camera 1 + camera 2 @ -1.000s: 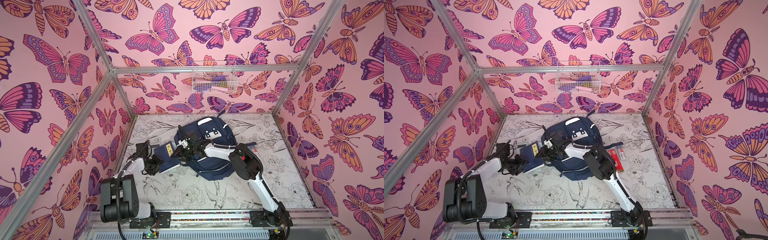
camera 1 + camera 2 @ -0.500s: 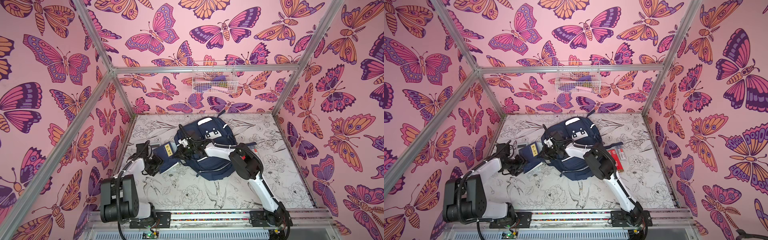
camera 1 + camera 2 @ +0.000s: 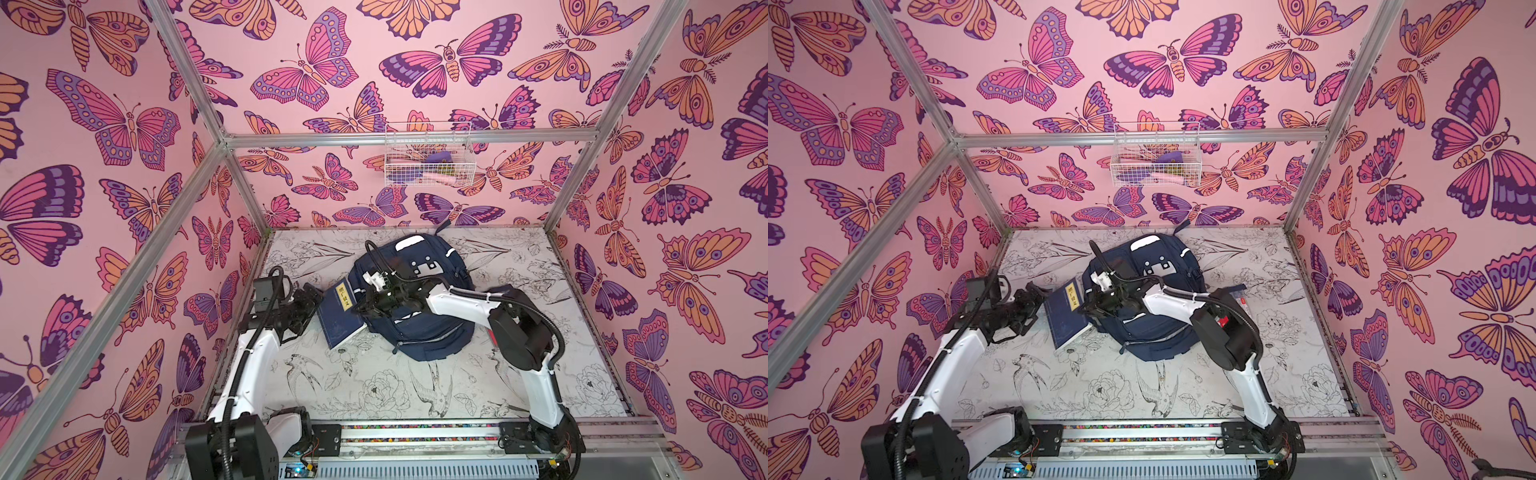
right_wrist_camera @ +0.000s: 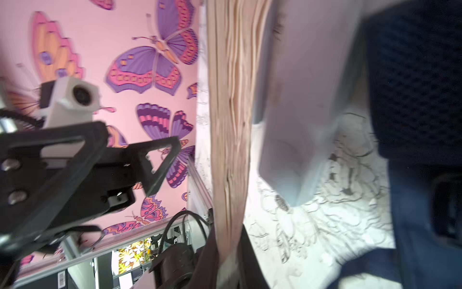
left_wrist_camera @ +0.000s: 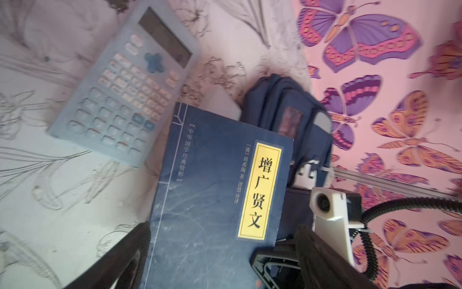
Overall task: Pack books, pencil case, and school supplies into a backpack
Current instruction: Pick up the book from the middle-left of the table.
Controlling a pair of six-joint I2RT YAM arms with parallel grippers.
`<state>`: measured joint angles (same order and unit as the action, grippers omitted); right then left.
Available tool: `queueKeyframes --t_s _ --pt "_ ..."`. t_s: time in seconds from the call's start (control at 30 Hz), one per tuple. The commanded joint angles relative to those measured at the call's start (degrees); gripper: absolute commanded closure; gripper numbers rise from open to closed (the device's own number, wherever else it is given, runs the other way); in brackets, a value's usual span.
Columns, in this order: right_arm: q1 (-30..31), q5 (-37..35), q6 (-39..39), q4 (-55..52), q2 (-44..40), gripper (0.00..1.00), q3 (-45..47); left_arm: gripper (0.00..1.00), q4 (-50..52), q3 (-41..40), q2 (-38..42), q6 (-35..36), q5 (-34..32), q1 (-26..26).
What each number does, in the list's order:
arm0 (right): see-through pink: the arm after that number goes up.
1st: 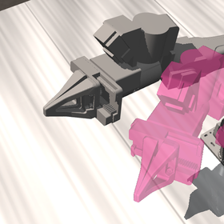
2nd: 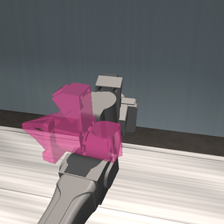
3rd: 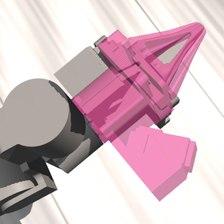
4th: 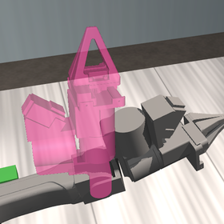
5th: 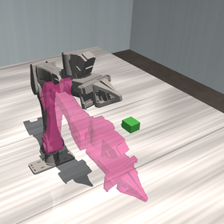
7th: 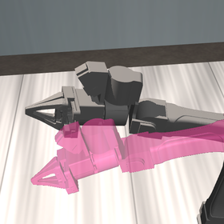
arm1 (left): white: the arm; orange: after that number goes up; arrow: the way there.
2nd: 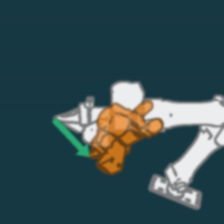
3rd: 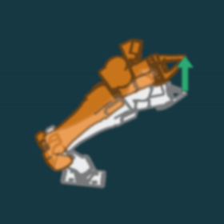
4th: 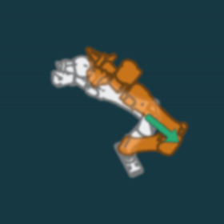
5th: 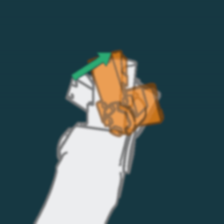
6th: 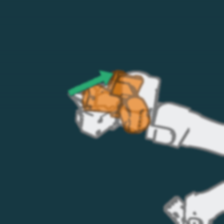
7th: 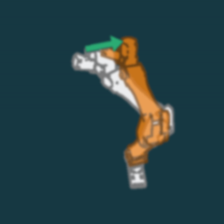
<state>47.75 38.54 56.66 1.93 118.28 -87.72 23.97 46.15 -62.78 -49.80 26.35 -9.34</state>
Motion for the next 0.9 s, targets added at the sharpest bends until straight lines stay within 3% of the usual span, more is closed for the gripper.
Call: queueKeyframes --t_s 0.0,0.13,0.23,0.37,0.43,0.5,0.67,0.83,0.87 --pt "-0.34 -0.78 -2.49 3.49 -7.49 1.0 0.12 0.07 -9.19 0.68 2.34 -7.23 7.56 -0.24" --pt "-1.27 -3.47 -3.07 4.04 -14.81 1.0 2.6 0.05 -20.37 0.7 3.95 -13.53 13.03 -0.24" --pt "-3.13 -4.71 -1.53 6.01 -20.17 1.0 5.75 0.03 -34.87 -0.77 3.46 -21.09 17.81 0.15" --pt "-4.27 -2.95 3.17 12.95 -24.9 1.0 8.83 0.03 -55.9 -3.17 -0.35 -21.09 17.81 2.24" --pt "-4.26 -2.77 4.54 14.5 -26.44 1.0 9.55 0.04 -67.94 -4.13 -2.78 -36.06 23.41 4.48" --pt "-4.27 -3.18 5.7 15.97 -27.69 1.0 10.5 0.07 -77.23 -4.23 -5.0 -39.86 24.38 6.88" --pt "-4.4 -3.63 7.02 17.14 -30.26 1.0 11.65 0.34 -86.16 -3.64 -7.51 -42.02 25.94 10.71" --pt "-4.72 -4.36 7.45 16.3 -31.8 1.0 12.62 0.99 -85.74 -3.19 -7.57 -41.32 26.93 11.7" --pt "-4.73 -4.33 7.49 15.58 -31.95 0.98 12.58 1.0 -84.93 -2.84 -7.59 -40.76 27.3 11.95"
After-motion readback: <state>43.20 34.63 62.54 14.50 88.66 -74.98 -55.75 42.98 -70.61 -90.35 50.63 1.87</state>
